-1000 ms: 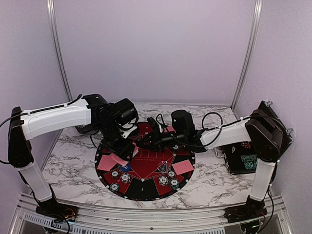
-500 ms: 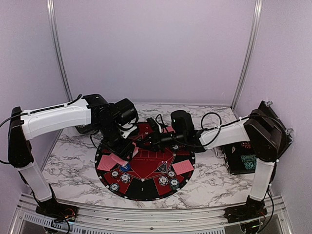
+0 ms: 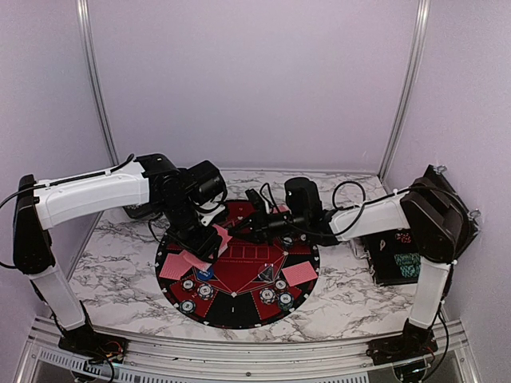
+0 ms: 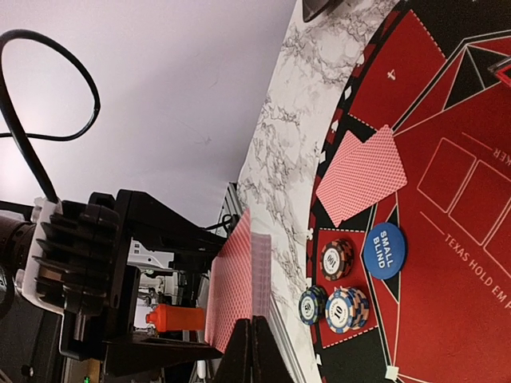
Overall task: Distribute texas hold em gaming equipment
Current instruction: Pick up the poker card from the face-down deck piles, then distribute the poker card in the big blind area.
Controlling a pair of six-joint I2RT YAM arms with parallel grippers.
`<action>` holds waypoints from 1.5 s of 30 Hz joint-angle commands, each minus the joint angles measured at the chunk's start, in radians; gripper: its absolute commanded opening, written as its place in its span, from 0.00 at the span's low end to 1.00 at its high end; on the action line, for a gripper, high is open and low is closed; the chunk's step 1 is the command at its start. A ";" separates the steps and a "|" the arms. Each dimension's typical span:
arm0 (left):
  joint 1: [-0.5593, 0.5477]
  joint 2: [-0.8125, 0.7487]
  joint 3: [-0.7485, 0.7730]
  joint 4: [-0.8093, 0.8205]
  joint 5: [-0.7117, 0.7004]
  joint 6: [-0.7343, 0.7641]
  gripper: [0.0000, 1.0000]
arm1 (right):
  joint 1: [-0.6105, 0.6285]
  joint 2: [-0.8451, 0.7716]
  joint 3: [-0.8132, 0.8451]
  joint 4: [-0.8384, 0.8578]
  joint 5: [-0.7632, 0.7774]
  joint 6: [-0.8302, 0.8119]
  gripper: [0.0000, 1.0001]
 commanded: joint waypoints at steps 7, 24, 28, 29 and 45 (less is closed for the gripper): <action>-0.002 0.000 -0.012 -0.031 0.003 0.003 0.53 | -0.048 -0.037 0.031 -0.016 0.004 -0.019 0.00; -0.002 -0.002 -0.012 -0.032 -0.001 0.002 0.53 | -0.137 -0.057 0.003 0.032 -0.058 0.005 0.00; -0.003 -0.003 -0.012 -0.031 -0.001 0.002 0.53 | -0.177 -0.064 -0.019 0.058 -0.074 0.017 0.00; -0.002 -0.002 -0.012 -0.032 -0.002 0.002 0.53 | -0.190 -0.065 -0.024 0.064 -0.078 0.019 0.00; -0.001 0.001 -0.008 -0.031 -0.005 0.007 0.53 | -0.479 0.049 -0.024 0.093 -0.103 -0.022 0.00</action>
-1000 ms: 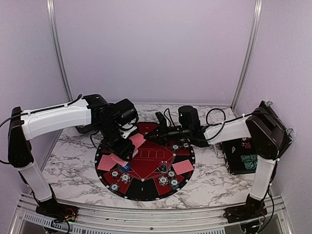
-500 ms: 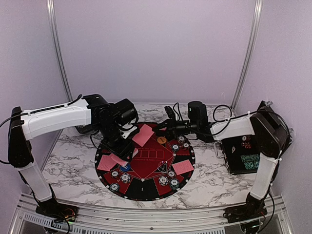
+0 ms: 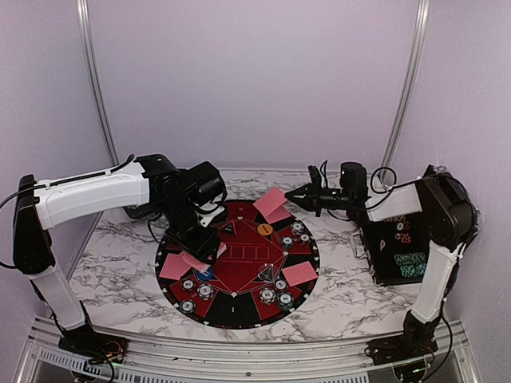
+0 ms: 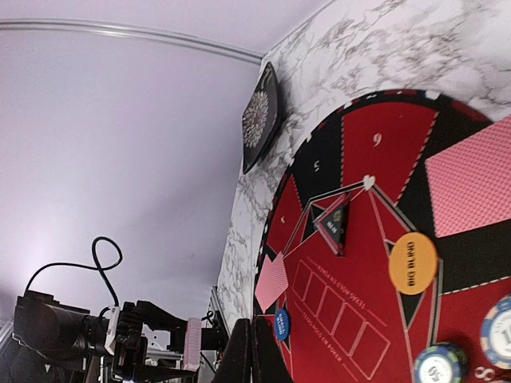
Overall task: Distribute texas hold em gaming equipment
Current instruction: Distribute the poker card in the big blind area.
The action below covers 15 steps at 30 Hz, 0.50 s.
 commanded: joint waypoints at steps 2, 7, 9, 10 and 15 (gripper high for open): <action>0.000 0.000 -0.004 -0.021 -0.008 0.009 0.53 | -0.080 0.094 0.067 -0.015 0.001 -0.058 0.00; 0.001 -0.002 -0.002 -0.024 -0.008 0.006 0.53 | -0.121 0.183 0.148 -0.048 0.001 -0.088 0.00; 0.001 -0.004 -0.002 -0.025 -0.010 0.003 0.53 | -0.133 0.209 0.182 -0.063 0.003 -0.097 0.00; 0.001 -0.006 -0.003 -0.025 -0.011 0.002 0.53 | -0.136 0.222 0.193 -0.066 0.003 -0.101 0.00; 0.000 -0.009 -0.005 -0.028 -0.011 -0.003 0.53 | -0.139 0.293 0.258 -0.103 0.004 -0.123 0.00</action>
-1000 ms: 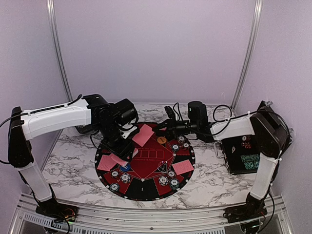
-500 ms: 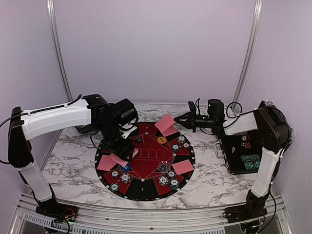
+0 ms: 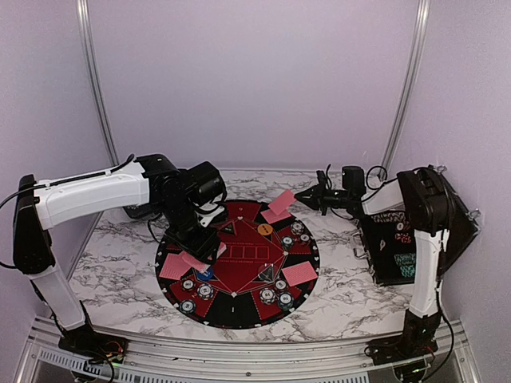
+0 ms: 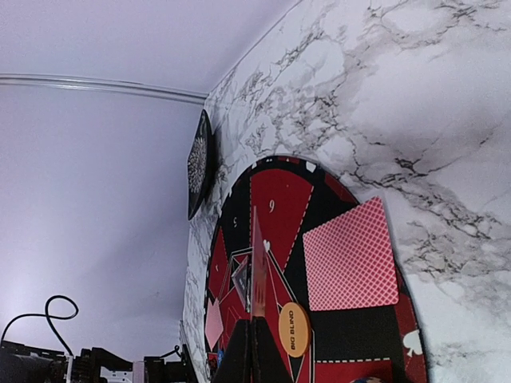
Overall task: Distribute texas hold em gaming equipment
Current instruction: Distribute the poker card in the big blind area.
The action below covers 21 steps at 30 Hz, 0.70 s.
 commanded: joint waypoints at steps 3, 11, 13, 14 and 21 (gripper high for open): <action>0.001 -0.010 -0.004 -0.029 -0.013 -0.002 0.53 | -0.012 0.079 0.102 -0.062 0.004 -0.056 0.00; 0.000 -0.010 -0.005 -0.030 -0.013 -0.002 0.53 | -0.016 0.141 0.152 -0.110 0.013 -0.087 0.00; 0.001 -0.012 -0.005 -0.031 -0.016 -0.002 0.53 | -0.018 0.147 0.155 -0.128 0.024 -0.101 0.00; 0.000 -0.011 -0.005 -0.031 -0.016 -0.004 0.53 | -0.018 0.150 0.158 -0.136 0.024 -0.106 0.00; 0.001 -0.007 -0.004 -0.030 -0.013 -0.004 0.53 | -0.018 0.129 0.156 -0.241 0.077 -0.197 0.02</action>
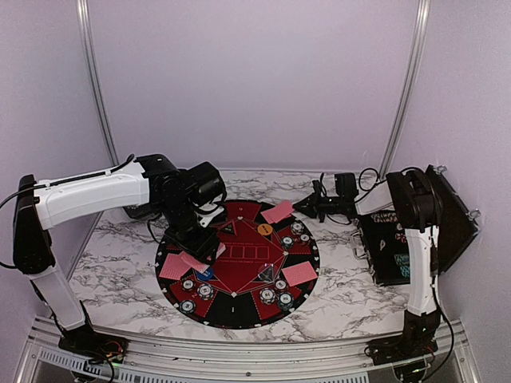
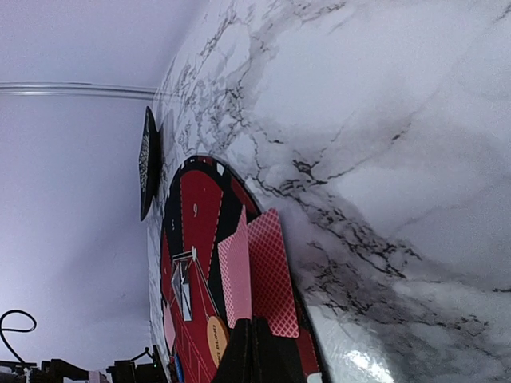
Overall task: Distribute texas hold em gaming equipment
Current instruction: Distribute the poker card in the big blind area.
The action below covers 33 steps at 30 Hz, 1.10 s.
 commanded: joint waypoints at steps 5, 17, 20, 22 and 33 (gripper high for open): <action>0.001 -0.002 -0.002 -0.024 -0.004 -0.004 0.53 | -0.011 -0.035 0.029 -0.170 0.091 -0.164 0.07; 0.000 0.004 0.004 -0.023 0.000 0.001 0.53 | 0.046 -0.062 0.105 -0.407 0.230 -0.337 0.13; 0.000 0.005 0.004 -0.023 0.001 0.002 0.53 | 0.071 -0.065 0.132 -0.464 0.283 -0.382 0.15; 0.000 0.007 0.004 -0.023 0.003 0.002 0.53 | 0.086 -0.062 0.154 -0.503 0.312 -0.406 0.15; 0.000 0.010 0.011 -0.023 0.008 0.002 0.53 | 0.093 -0.088 0.179 -0.600 0.420 -0.455 0.21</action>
